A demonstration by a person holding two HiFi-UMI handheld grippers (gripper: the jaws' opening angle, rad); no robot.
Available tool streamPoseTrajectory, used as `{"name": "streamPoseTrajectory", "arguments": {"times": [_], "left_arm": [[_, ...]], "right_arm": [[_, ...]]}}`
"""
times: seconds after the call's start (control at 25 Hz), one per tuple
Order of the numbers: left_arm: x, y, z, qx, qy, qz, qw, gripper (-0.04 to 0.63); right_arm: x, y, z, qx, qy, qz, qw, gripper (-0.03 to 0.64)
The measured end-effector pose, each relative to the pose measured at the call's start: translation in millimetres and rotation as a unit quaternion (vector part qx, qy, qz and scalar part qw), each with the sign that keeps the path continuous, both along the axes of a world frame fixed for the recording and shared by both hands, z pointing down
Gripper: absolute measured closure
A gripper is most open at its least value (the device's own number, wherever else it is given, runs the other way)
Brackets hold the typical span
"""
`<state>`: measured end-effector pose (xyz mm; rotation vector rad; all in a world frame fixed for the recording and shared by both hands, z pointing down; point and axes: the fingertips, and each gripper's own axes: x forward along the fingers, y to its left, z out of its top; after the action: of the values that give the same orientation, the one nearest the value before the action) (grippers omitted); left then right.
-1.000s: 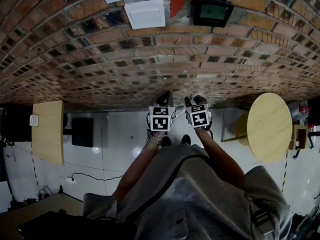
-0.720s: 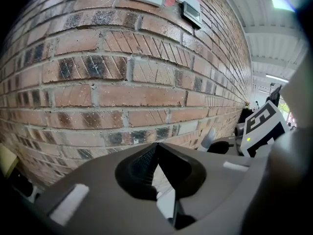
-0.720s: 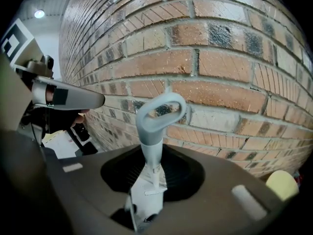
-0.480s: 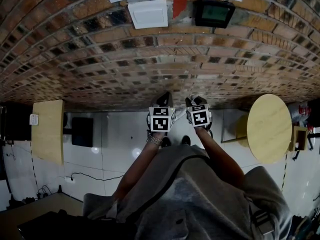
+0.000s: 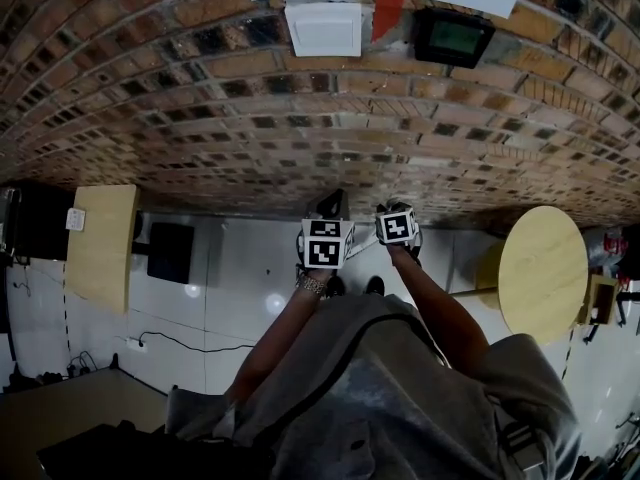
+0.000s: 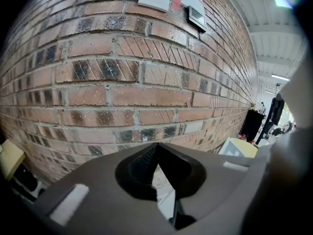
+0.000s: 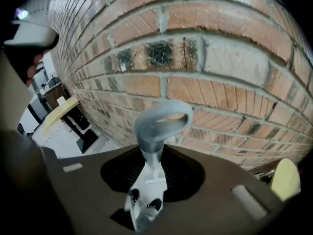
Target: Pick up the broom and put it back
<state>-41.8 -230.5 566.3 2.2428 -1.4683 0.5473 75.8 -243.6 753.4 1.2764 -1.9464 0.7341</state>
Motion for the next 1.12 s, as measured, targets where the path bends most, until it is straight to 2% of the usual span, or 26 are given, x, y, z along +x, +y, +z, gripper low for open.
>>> {"name": "streamPoseTrajectory", "arguments": {"times": [0.2,0.52,0.64,0.84,0.92,1.12], "left_arm": [[-6,6,3,-0.005,-0.004,-0.012,0.9999,0.600],[-8,13,11,-0.018,-0.012,-0.027,0.9994,0.600],[-4,14,13,-0.021,-0.013,-0.028,0.9993,0.600],[9,18,17,-0.025,-0.014,-0.029,0.9992,0.601],[16,20,19,-0.028,-0.015,-0.029,0.9991,0.600],[29,37,31,-0.041,-0.020,-0.029,0.9985,0.600]], "right_arm": [[8,-9,33,-0.033,0.015,0.011,0.999,0.518],[5,-43,31,-0.010,-0.008,0.002,1.000,0.518],[10,-52,21,0.005,-0.004,0.006,1.000,0.482],[10,-45,20,-0.002,-0.019,0.001,1.000,0.468],[13,-43,18,0.001,-0.020,-0.001,1.000,0.440],[21,-26,16,-0.002,-0.029,-0.007,1.000,0.440]]}}
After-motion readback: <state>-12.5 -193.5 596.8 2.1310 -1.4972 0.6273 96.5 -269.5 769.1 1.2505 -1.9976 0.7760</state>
